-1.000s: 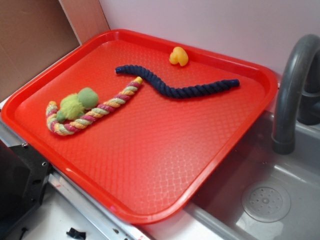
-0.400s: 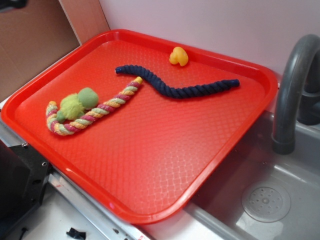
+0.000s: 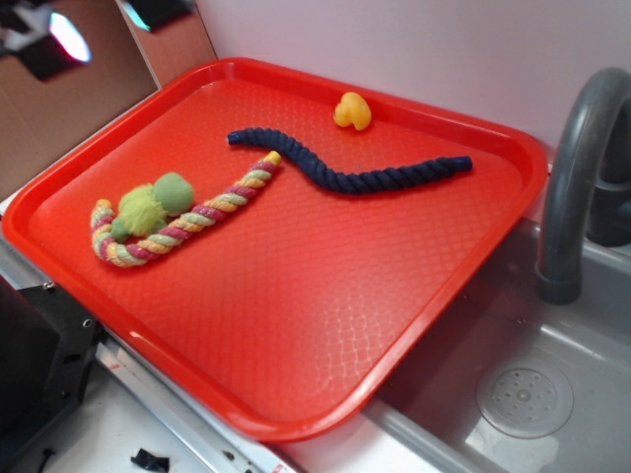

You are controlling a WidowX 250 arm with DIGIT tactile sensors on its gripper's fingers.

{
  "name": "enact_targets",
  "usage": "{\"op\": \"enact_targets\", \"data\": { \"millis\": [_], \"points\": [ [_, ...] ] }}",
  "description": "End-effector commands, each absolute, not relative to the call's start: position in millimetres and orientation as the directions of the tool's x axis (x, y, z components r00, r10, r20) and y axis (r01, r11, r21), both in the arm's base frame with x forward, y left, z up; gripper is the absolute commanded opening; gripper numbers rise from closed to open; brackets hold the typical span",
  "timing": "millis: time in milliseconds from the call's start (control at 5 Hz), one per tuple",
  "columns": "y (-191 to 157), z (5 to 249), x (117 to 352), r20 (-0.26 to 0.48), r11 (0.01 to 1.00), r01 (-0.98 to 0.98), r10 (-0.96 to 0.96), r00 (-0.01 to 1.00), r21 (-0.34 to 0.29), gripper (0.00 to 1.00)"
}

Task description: Grab the blue rope.

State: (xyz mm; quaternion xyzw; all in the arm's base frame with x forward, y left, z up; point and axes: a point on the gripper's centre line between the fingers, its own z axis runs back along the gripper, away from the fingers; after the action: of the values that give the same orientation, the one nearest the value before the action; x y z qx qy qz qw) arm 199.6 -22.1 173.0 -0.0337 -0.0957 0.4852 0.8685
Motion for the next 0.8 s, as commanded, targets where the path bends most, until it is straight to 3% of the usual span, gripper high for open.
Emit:
{"op": "enact_targets", "data": {
  "millis": [0,400,600],
  "points": [
    [-13.2,115.2,253.9,0.081,0.161,-0.963,0.986,0.146,-0.218,1.0],
    [-21.2,56.1,287.0,-0.012,0.168,-0.963,0.985,0.175,-0.21,1.0],
    [-30.3,34.1,297.0,-0.048,0.219,-0.951,0.971,0.235,-0.218,1.0]
  ]
}}
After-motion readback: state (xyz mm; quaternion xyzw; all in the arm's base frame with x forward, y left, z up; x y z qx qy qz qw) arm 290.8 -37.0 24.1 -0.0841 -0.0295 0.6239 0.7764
